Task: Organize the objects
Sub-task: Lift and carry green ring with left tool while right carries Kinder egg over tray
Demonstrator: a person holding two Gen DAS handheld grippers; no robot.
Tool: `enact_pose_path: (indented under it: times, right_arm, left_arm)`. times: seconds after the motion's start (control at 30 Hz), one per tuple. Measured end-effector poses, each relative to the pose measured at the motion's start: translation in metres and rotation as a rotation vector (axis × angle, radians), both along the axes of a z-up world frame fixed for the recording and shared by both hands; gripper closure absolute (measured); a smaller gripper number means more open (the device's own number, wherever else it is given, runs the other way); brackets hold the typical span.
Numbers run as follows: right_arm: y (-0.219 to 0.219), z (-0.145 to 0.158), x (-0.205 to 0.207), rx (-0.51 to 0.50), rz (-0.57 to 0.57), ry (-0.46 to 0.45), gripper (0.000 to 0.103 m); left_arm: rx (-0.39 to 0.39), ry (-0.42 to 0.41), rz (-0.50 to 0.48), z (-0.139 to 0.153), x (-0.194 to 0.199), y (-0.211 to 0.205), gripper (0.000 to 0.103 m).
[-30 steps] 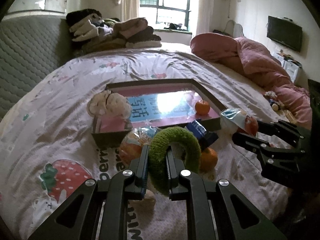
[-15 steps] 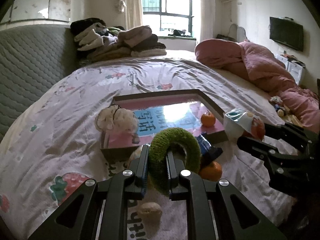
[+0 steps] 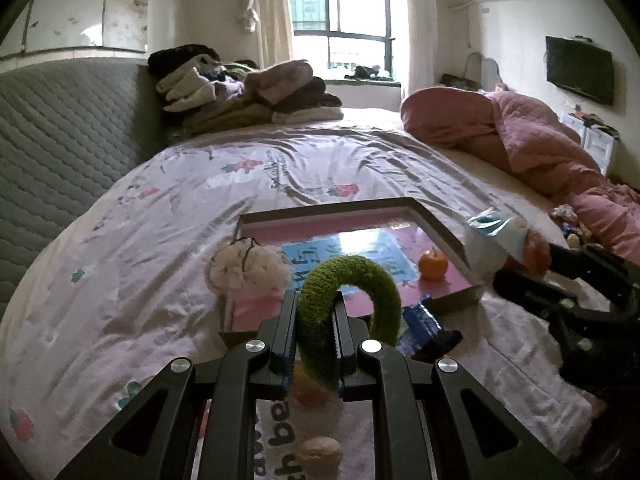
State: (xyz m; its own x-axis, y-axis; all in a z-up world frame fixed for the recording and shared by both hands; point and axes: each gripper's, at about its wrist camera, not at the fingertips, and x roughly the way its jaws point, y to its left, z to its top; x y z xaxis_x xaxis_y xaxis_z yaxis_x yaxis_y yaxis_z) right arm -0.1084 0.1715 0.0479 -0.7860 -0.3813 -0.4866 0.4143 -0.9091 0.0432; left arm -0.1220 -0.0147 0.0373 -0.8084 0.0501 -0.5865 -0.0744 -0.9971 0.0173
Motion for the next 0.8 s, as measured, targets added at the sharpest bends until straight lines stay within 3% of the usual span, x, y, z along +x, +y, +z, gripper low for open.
enact_pose_path:
  times: [0.8]
  right_arm:
    - [-0.005, 0.02, -0.028, 0.002, -0.019, 0.036, 0.054]
  left_arm:
    - [-0.018, 0.011, 0.019, 0.01, -0.022, -0.005, 0.088]
